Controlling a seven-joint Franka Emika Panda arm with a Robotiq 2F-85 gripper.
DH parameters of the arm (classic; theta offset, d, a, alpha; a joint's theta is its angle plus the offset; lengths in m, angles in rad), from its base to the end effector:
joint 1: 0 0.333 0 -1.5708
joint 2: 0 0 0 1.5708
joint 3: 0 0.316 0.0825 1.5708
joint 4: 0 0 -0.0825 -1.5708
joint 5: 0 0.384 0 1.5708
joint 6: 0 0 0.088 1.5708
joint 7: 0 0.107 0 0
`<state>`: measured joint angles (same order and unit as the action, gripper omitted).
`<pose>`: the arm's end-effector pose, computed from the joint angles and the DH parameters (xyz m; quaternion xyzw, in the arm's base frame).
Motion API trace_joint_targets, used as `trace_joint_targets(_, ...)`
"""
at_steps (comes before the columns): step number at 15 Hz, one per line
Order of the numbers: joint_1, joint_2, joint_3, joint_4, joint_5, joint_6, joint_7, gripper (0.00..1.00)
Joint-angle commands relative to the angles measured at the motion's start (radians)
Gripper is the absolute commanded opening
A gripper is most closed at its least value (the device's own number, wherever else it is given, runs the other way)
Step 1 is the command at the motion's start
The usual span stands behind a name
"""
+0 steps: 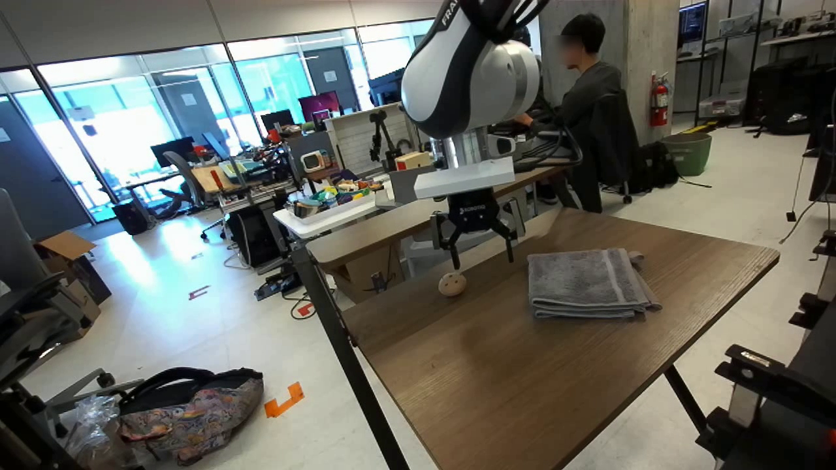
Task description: Move the brown toy to the right and then wipe the table with the towel
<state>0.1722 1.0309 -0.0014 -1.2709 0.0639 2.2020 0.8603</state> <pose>0.7203 0.1267 0.1145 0.9328 -0.3560 -0.0553 0.0035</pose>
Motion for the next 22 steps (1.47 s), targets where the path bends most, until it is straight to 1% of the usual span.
trace_joint_targets(1, 0.019, 0.052, -0.016, 0.061, 0.014, 0.092, 0.002, 1.00)
trace_joint_targets(5, -0.001, 0.096, -0.008, 0.083, 0.029, 0.190, -0.019, 1.00)
trace_joint_targets(8, -0.007, 0.129, -0.015, 0.102, 0.031, 0.212, -0.020, 1.00)
trace_joint_targets(10, -0.028, 0.152, -0.002, 0.120, 0.051, 0.210, -0.030, 1.00)
trace_joint_targets(12, -0.045, 0.168, 0.012, 0.137, 0.078, 0.209, -0.044, 0.74)
trace_joint_targets(14, -0.055, 0.184, 0.026, 0.157, 0.110, 0.211, -0.056, 0.58)
trace_joint_targets(15, -0.045, 0.184, 0.035, 0.162, 0.127, 0.216, -0.049, 0.49)
trace_joint_targets(17, -0.049, 0.186, 0.054, 0.173, 0.158, 0.224, -0.056, 0.34)
trace_joint_targets(18, -0.051, 0.178, 0.070, 0.167, 0.176, 0.232, -0.065, 0.77)
trace_joint_targets(19, -0.053, 0.165, 0.085, 0.157, 0.189, 0.243, -0.079, 0.72)
trace_joint_targets(20, -0.055, 0.153, 0.093, 0.147, 0.197, 0.259, -0.093, 0.73)
trace_joint_targets(21, -0.051, 0.141, 0.098, 0.134, 0.202, 0.280, -0.107, 0.78)
trace_joint_targets(22, -0.049, 0.130, 0.101, 0.120, 0.203, 0.304, -0.118, 0.86)
